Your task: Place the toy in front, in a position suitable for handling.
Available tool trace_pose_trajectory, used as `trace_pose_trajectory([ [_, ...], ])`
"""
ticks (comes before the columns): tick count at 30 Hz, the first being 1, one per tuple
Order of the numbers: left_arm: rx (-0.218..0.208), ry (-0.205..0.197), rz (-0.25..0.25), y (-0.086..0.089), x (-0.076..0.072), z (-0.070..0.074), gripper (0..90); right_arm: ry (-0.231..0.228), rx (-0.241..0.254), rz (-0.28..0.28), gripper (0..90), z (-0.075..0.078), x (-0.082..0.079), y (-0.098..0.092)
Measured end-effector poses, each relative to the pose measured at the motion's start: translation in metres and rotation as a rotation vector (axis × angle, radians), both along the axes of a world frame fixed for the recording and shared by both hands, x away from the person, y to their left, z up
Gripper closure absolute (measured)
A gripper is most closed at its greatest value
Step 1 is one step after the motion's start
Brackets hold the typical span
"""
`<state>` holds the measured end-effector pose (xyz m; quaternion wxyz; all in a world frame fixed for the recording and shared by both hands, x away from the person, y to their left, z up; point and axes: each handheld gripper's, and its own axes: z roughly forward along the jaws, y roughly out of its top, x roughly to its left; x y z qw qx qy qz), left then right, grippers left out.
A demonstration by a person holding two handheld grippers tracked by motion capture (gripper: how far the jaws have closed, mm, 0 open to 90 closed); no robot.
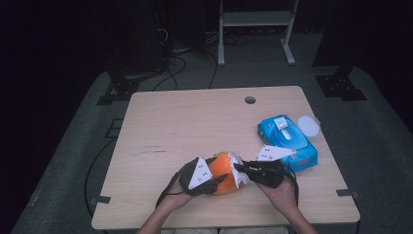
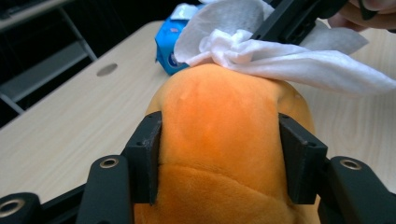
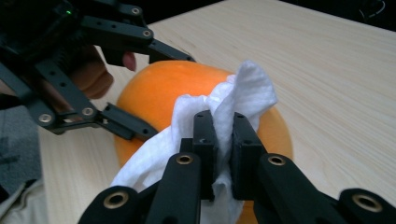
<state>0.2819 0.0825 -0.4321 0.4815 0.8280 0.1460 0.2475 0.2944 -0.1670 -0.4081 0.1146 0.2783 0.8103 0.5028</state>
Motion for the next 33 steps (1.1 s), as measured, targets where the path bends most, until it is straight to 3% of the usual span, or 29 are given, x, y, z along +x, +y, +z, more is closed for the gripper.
trace_pose_trajectory([
  [4,-0.003,0.008,-0.004,0.001,-0.002,-0.003,40.2,0.008,-0.015,-0.063,82.3,-0.008,0.008,-0.006],
  [7,-0.007,0.005,-0.011,-0.001,-0.005,-0.004,38.5,0.054,0.018,-0.099,82.2,-0.013,0.016,-0.014],
  [10,-0.023,0.039,-0.019,0.001,-0.003,-0.002,30.0,0.017,0.004,-0.082,82.1,-0.011,0.011,-0.008],
  [13,-0.122,0.109,-0.020,0.010,0.005,0.004,15.5,-0.001,0.000,-0.045,82.2,-0.011,0.006,-0.003],
  [15,-0.150,0.137,-0.001,0.014,0.010,0.007,7.5,-0.014,-0.006,-0.013,82.2,-0.011,0.001,0.001],
  [18,-0.136,0.191,-0.015,0.014,0.012,0.000,11.5,-0.050,-0.034,0.000,82.1,-0.008,-0.004,0.008],
  [22,-0.105,0.164,-0.001,0.007,0.007,-0.004,17.1,-0.057,-0.006,0.031,82.2,-0.002,-0.010,0.017],
  [24,-0.092,0.159,0.002,0.007,0.005,-0.004,20.0,-0.082,-0.037,0.027,82.2,-0.003,-0.013,0.021],
  [27,-0.097,0.163,0.003,0.008,0.004,-0.005,21.6,-0.037,-0.034,-0.014,82.2,-0.006,-0.006,0.013],
  [30,-0.099,0.157,0.002,0.006,0.003,-0.005,22.0,0.006,-0.066,-0.082,82.2,-0.013,0.001,0.000],
  [32,-0.094,0.154,0.002,0.005,0.003,-0.005,22.0,0.032,-0.052,-0.088,82.2,-0.015,0.002,-0.004],
  [33,-0.093,0.155,0.002,0.005,0.003,-0.004,22.1,0.023,-0.053,-0.087,82.2,-0.014,0.001,-0.003],
])
